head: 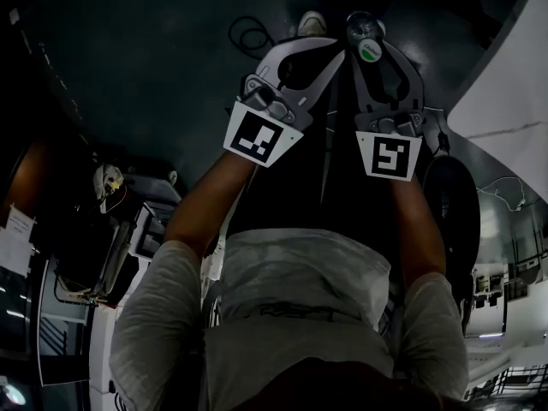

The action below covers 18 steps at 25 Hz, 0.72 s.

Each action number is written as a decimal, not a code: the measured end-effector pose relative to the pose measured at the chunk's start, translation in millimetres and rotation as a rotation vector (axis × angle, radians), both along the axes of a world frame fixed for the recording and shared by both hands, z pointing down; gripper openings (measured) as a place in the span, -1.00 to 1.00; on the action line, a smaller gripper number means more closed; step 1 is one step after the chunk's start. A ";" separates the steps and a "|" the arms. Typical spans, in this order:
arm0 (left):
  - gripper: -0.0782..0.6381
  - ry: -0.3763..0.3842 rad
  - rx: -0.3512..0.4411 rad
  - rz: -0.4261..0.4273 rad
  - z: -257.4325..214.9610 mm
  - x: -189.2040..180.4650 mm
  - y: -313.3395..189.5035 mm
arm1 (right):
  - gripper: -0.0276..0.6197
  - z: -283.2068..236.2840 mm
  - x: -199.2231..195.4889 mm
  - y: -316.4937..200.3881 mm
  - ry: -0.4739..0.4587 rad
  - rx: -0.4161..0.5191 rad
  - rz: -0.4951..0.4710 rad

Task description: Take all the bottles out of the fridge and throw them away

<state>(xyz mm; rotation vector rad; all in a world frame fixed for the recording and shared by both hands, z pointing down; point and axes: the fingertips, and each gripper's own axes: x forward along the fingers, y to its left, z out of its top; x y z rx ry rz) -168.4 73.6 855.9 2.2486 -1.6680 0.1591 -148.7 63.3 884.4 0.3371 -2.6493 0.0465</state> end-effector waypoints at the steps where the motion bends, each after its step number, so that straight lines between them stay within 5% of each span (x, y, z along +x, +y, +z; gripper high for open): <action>1: -0.76 0.000 -0.001 0.000 3.1 1.0 -1.5 | -0.44 4.2 1.2 -1.1 0.004 0.000 0.001; 18: -0.76 -0.022 -0.033 0.007 66.7 -3.3 -8.9 | -0.44 67.9 -5.3 -8.5 0.031 -0.008 -0.038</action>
